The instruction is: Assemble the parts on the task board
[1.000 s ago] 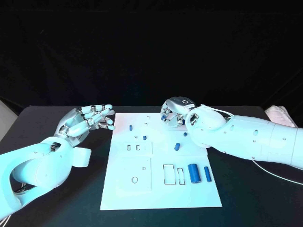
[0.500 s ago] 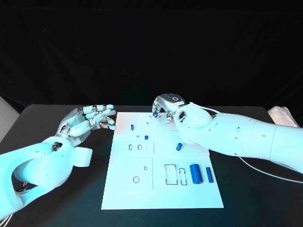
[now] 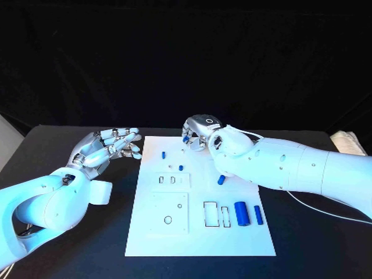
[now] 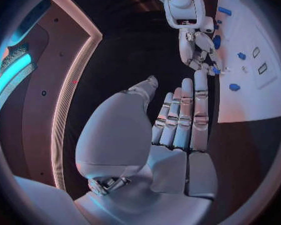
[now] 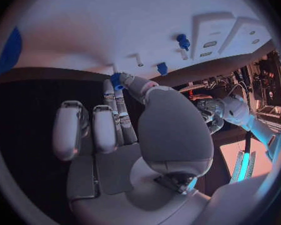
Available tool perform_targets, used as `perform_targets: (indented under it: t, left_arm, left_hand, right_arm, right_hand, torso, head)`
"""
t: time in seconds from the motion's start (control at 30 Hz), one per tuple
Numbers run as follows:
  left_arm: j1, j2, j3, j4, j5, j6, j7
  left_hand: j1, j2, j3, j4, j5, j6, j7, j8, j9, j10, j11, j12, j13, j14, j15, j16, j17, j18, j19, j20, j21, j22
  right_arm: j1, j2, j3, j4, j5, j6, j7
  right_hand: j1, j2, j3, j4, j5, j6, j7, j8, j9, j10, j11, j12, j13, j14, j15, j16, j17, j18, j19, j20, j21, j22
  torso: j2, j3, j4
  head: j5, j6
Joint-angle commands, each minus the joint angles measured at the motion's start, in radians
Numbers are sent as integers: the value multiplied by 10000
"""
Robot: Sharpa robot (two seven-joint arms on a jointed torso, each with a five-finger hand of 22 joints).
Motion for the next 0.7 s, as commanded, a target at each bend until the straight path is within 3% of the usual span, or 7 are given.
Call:
perform_targets:
  t: [0.03, 0.53, 0.7]
  left_arm:
    - [32, 31, 8, 9, -41, 205, 43]
    - [86, 43, 8, -25, -41, 211, 28]
    - [90, 56, 8, -48, -41, 218, 25]
  left_hand:
    - [68, 0, 28, -38, 45, 55, 85, -42, -13, 41, -8, -59, -12, -69, -2, 57, 15, 87, -68, 30, 39, 10]
    - [65, -10, 38, -50, 45, 52, 86, -44, -15, 39, -6, -59, -12, -76, -1, 70, 21, 86, -92, 31, 76, 36]
    - [65, -10, 38, -50, 45, 52, 86, -44, -15, 39, -6, -59, -12, -76, -1, 70, 21, 86, -92, 31, 76, 36]
  right_arm:
    - [-5, 61, 5, -55, -97, 115, -9]
    - [-9, 130, 3, -261, -149, 534, -100]
    - [-10, 127, 1, -271, -201, 632, -152]
  right_hand:
    - [147, 227, 31, -25, 70, -59, -15, 37, 534, 69, -111, 50, 18, 344, -15, 66, -13, -129, 43, -6, 25, 4]
    - [110, 189, 34, -31, 46, -113, 0, 39, 576, 25, -94, 53, 12, 339, 2, 69, -26, -129, 32, 9, 27, 11]
    - [110, 189, 34, -31, 46, -113, 0, 39, 576, 25, -94, 53, 12, 339, 2, 69, -26, -129, 32, 9, 27, 11]
  torso:
    - [15, -19, 34]
    - [49, -18, -6]
    - [58, -18, 7]
  head:
    - [12, -1]
    - [47, -59]
    - [37, -62]
